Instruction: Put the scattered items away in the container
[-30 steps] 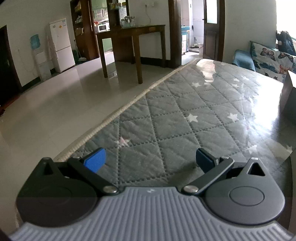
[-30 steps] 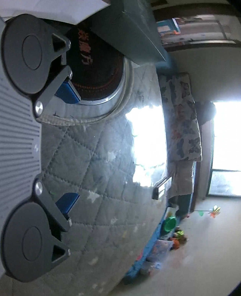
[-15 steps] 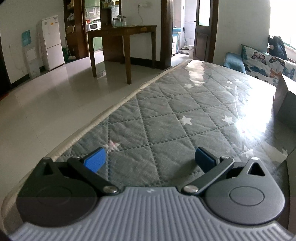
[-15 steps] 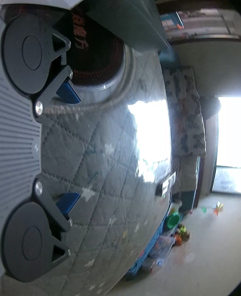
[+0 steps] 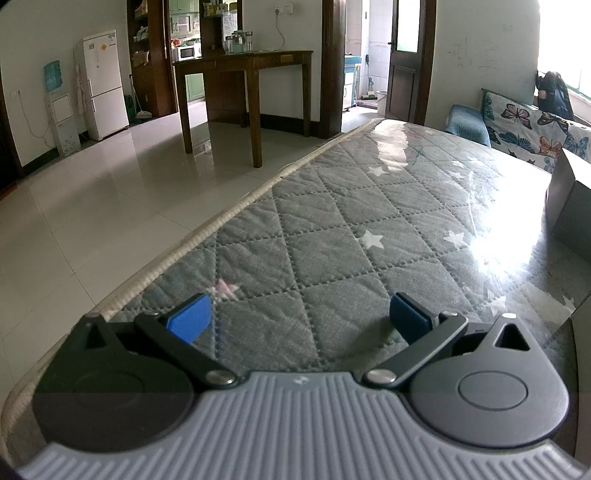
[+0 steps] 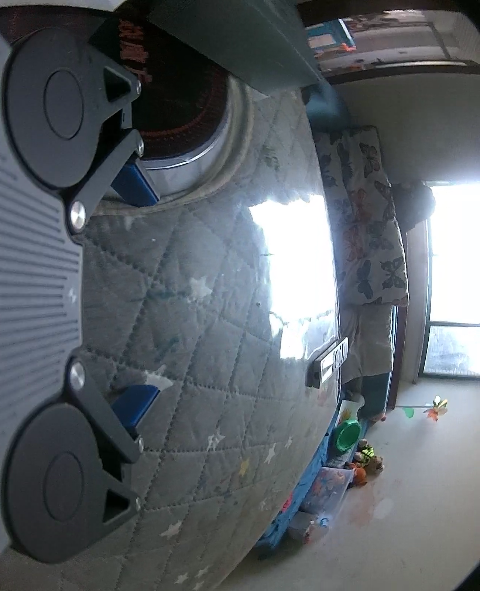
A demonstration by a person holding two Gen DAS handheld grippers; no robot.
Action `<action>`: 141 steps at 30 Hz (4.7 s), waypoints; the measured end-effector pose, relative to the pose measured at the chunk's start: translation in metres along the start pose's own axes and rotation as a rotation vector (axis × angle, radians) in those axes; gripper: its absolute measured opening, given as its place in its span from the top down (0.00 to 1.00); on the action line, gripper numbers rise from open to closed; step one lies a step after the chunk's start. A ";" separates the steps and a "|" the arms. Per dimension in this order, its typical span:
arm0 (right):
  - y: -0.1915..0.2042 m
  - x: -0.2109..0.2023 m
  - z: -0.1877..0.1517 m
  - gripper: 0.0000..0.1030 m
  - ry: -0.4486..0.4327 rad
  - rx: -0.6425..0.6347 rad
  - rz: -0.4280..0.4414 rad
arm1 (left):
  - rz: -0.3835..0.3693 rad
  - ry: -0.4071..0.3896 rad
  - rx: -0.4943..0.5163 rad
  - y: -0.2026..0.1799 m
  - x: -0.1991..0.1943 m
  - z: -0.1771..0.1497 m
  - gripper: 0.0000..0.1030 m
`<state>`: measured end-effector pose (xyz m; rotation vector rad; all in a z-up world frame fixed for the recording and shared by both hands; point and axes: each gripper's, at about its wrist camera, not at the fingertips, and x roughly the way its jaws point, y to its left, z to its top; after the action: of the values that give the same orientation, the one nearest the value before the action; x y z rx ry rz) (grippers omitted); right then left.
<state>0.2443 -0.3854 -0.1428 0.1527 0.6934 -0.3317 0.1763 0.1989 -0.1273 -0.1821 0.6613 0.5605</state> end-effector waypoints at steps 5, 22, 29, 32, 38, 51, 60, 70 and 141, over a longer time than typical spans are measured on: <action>-0.006 0.006 0.006 0.00 -0.009 0.044 -0.042 | -0.001 0.000 0.000 0.004 -0.001 -0.001 0.00; -0.023 0.024 0.016 0.00 -0.005 0.111 -0.117 | -0.001 0.001 0.000 0.006 -0.002 0.000 0.00; -0.021 0.023 0.016 0.00 -0.004 0.111 -0.118 | -0.001 0.000 0.000 0.007 -0.003 0.000 0.00; -0.021 0.023 0.017 0.00 -0.004 0.111 -0.118 | -0.001 0.000 0.000 0.006 -0.003 0.000 0.00; -0.022 0.023 0.017 0.00 -0.004 0.111 -0.118 | -0.001 0.001 0.000 0.006 -0.003 0.000 0.00; -0.022 0.023 0.016 0.00 -0.004 0.111 -0.118 | -0.001 0.001 0.000 0.007 -0.002 0.000 0.00; -0.022 0.024 0.016 0.00 -0.004 0.111 -0.117 | -0.001 0.000 0.000 0.007 -0.003 0.000 0.00; -0.022 0.023 0.016 0.00 -0.004 0.111 -0.117 | -0.001 0.000 0.000 0.005 -0.003 0.000 0.00; -0.021 0.023 0.016 0.00 -0.004 0.111 -0.117 | -0.001 0.001 0.000 0.007 -0.003 0.001 0.00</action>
<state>0.2635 -0.4150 -0.1462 0.2174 0.6817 -0.4832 0.1714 0.2039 -0.1248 -0.1827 0.6623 0.5592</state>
